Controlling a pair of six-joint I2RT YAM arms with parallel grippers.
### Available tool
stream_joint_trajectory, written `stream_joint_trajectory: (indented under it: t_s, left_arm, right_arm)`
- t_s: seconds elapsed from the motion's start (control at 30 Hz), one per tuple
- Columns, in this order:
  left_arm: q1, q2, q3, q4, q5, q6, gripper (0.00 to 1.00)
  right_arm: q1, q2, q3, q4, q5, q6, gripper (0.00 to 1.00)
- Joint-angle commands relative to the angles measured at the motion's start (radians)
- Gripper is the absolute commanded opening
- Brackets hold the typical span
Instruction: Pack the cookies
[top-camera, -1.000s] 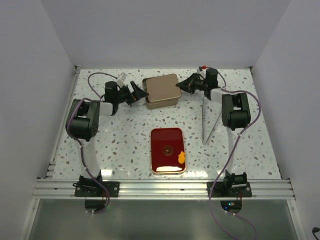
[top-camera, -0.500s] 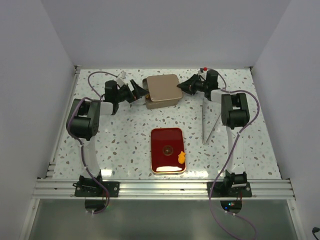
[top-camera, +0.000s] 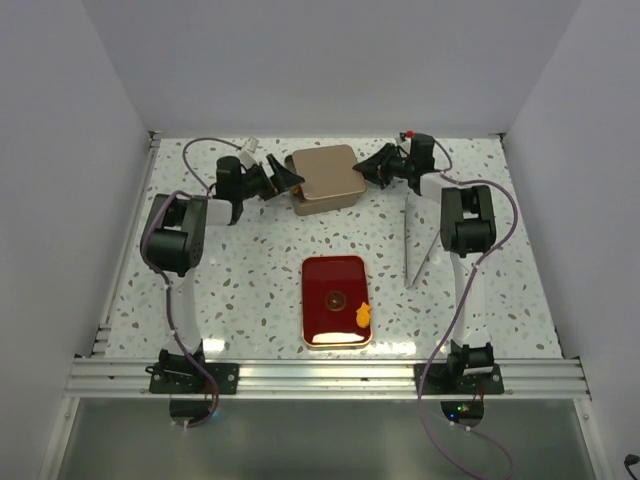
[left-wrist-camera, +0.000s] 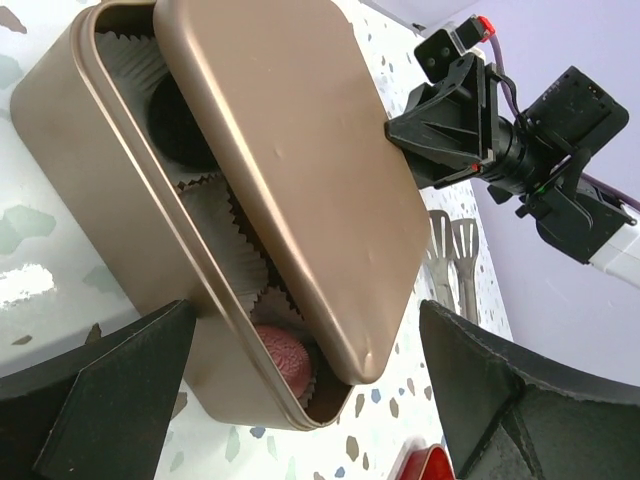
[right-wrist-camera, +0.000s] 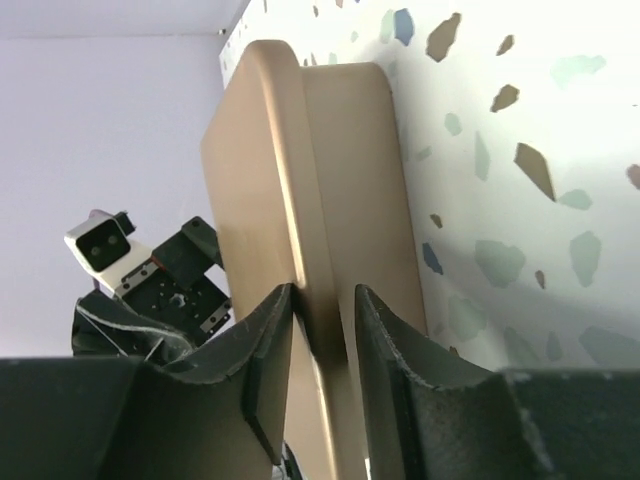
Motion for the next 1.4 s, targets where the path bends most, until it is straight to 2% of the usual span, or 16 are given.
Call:
stream_joint_trajectory:
  t_s: [0.0, 0.17, 0.47, 0.7, 0.8, 0.83, 0.9, 1.17, 1.3, 1.37]
  left_arm:
    - [-0.017, 0.024, 0.060, 0.029, 0.011, -0.001, 1.00]
    - [-0.027, 0.041, 0.080, 0.026, 0.011, -0.001, 1.00]
    - [-0.033, 0.055, 0.114, -0.003, 0.009, 0.010, 1.00]
    - [-0.048, 0.071, 0.160, -0.045, 0.008, 0.033, 1.00]
    - [-0.056, 0.074, 0.175, -0.068, 0.003, 0.047, 1.00]
    - [-0.057, 0.076, 0.180, -0.072, 0.003, 0.053, 1.00]
    - [-0.062, 0.079, 0.192, -0.091, 0.001, 0.061, 1.00]
    - [-0.082, 0.085, 0.221, -0.141, -0.002, 0.094, 1.00]
    - [-0.090, 0.085, 0.244, -0.178, -0.005, 0.122, 1.00]
    - [-0.093, 0.085, 0.254, -0.202, -0.008, 0.137, 1.00]
  right_arm:
    - [0.015, 0.034, 0.022, -0.113, 0.086, -0.044, 0.34]
    - [0.042, 0.041, 0.073, -0.171, 0.093, -0.072, 0.52]
    - [0.074, 0.044, 0.174, -0.341, 0.134, -0.142, 0.56]
    - [0.100, 0.080, 0.344, -0.533, 0.168, -0.224, 0.58]
    - [0.116, 0.072, 0.374, -0.584, 0.191, -0.238, 0.64]
    - [0.123, 0.069, 0.374, -0.592, 0.198, -0.239, 0.72]
    - [0.133, 0.057, 0.375, -0.612, 0.209, -0.244, 0.81]
    - [0.168, 0.029, 0.406, -0.675, 0.260, -0.248, 0.91]
    - [0.174, 0.041, 0.489, -0.739, 0.286, -0.253, 0.98]
    - [0.174, 0.038, 0.504, -0.774, 0.307, -0.253, 0.98]
